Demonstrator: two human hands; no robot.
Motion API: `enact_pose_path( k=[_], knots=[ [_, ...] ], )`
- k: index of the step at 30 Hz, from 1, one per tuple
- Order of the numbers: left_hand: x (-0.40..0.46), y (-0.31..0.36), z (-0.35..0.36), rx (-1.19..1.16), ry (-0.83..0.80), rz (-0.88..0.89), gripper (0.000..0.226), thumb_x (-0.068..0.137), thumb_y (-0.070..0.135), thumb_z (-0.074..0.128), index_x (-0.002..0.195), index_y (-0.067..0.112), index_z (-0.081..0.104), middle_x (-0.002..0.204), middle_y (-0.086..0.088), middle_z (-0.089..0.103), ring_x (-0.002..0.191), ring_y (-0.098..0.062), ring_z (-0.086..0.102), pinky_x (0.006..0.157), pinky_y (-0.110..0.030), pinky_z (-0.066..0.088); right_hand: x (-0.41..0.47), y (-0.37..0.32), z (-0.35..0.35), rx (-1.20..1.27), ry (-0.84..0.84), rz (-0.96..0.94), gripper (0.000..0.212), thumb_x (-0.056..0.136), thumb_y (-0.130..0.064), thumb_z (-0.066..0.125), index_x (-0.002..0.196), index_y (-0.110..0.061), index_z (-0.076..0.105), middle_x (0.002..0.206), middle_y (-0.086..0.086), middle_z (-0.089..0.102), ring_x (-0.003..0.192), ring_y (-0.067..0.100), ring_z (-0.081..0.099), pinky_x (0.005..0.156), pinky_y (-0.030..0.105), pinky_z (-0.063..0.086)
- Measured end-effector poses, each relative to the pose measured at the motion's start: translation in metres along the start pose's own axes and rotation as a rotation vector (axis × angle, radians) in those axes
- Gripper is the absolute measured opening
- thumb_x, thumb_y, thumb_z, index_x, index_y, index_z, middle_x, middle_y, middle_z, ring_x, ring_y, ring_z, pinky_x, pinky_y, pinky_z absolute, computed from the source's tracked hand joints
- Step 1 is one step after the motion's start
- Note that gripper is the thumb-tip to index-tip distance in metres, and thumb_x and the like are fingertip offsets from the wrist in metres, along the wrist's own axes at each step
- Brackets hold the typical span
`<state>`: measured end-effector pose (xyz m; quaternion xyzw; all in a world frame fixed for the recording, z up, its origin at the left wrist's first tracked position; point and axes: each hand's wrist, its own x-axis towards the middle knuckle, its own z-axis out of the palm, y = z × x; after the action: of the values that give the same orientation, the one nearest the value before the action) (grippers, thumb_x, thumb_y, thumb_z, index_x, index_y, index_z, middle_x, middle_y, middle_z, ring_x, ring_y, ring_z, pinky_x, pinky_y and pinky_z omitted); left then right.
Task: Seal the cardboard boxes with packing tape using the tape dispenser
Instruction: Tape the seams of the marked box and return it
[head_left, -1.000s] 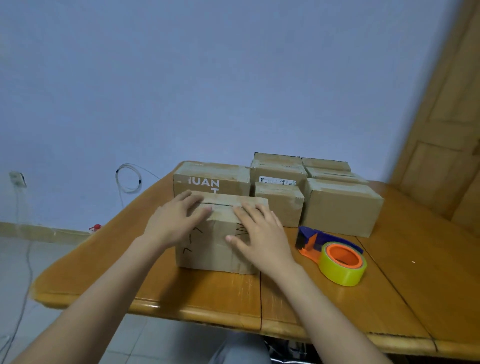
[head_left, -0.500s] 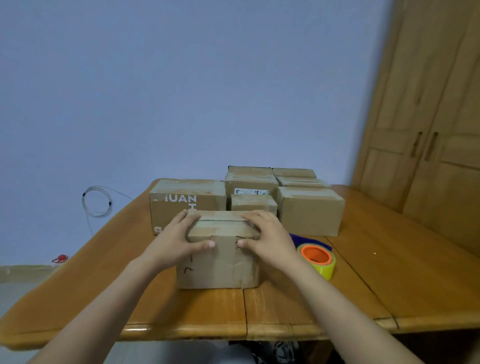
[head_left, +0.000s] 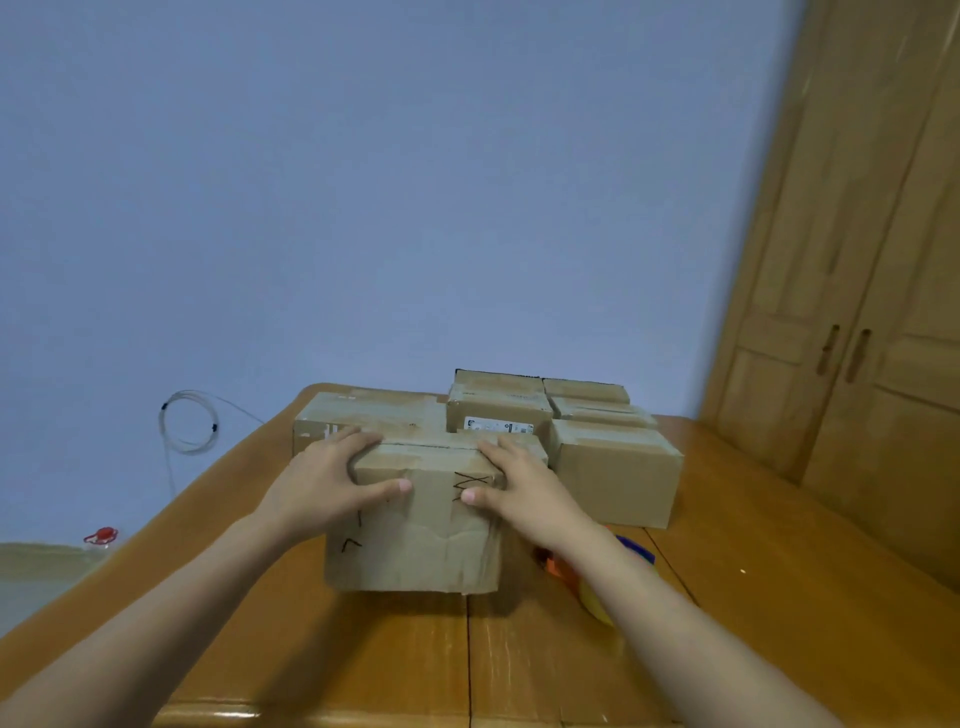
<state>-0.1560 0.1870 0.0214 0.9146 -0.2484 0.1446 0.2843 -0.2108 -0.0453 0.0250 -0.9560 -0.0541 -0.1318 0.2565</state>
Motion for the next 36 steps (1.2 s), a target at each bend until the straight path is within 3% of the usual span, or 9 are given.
enact_pose_path(
  k=[3,6,10,13,22,27,36],
  knots=[
    [0.02,0.019,-0.029,-0.038,0.085,0.027,0.109,0.053,0.091,0.046,0.136,0.021,0.051,0.137,0.007,0.05,0.125,-0.018,0.048,0.094,-0.032,0.043,0.021,-0.012,-0.035,-0.058,0.059,-0.062,0.07,0.088,-0.044,0.062,0.148,-0.022,0.033,0.159,0.002,0.018,0.145,0.019,0.019,0.114,0.035,0.021],
    [0.052,0.034,-0.058,-0.064,0.162,0.099,0.105,0.05,0.084,0.045,0.13,0.017,0.056,0.116,0.014,0.053,0.116,-0.017,0.053,0.082,-0.025,0.037,0.053,-0.022,-0.071,-0.139,0.115,-0.118,0.07,0.087,-0.051,0.06,0.146,-0.023,0.036,0.153,0.004,0.031,0.14,0.02,0.029,0.112,0.042,0.03],
    [0.108,0.043,-0.081,-0.044,0.184,0.13,0.077,0.074,0.064,0.069,0.131,0.014,0.055,0.123,0.002,0.059,0.112,-0.017,0.053,0.084,-0.028,0.04,0.098,-0.025,-0.111,-0.258,0.151,-0.191,0.062,0.087,-0.054,0.056,0.138,-0.022,0.044,0.13,0.003,0.049,0.122,0.02,0.045,0.096,0.04,0.041],
    [0.153,0.042,-0.092,-0.027,0.184,0.167,0.078,0.07,0.065,0.068,0.128,0.014,0.055,0.118,0.001,0.059,0.107,-0.016,0.053,0.082,-0.028,0.039,0.132,-0.026,-0.132,-0.31,0.176,-0.227,0.055,0.088,-0.049,0.058,0.133,-0.02,0.046,0.118,-0.001,0.052,0.112,0.019,0.048,0.087,0.036,0.042],
    [0.264,0.004,-0.093,-0.024,0.166,0.198,0.078,0.068,0.066,0.066,0.127,0.017,0.051,0.112,0.004,0.05,0.103,-0.014,0.048,0.083,-0.026,0.036,0.245,-0.012,-0.134,-0.318,0.198,-0.236,0.06,0.082,-0.044,0.068,0.131,-0.019,0.045,0.124,0.001,0.05,0.112,0.022,0.05,0.088,0.04,0.044],
    [0.313,-0.035,-0.072,-0.017,0.171,0.169,0.062,0.081,0.046,0.072,0.128,0.014,0.049,0.11,0.007,0.044,0.101,-0.011,0.046,0.084,-0.025,0.035,0.308,0.007,-0.109,-0.292,0.199,-0.252,0.056,0.085,-0.04,0.065,0.133,-0.019,0.042,0.129,-0.001,0.046,0.112,0.022,0.05,0.088,0.039,0.044],
    [0.381,-0.104,-0.024,-0.035,0.148,0.094,0.094,0.058,0.078,0.056,0.131,0.019,0.047,0.114,0.01,0.043,0.102,-0.009,0.048,0.084,-0.025,0.039,0.398,0.052,-0.049,-0.278,0.179,-0.272,0.045,0.089,-0.04,0.059,0.126,-0.02,0.043,0.123,-0.004,0.042,0.102,0.022,0.053,0.079,0.035,0.045]
  ],
)
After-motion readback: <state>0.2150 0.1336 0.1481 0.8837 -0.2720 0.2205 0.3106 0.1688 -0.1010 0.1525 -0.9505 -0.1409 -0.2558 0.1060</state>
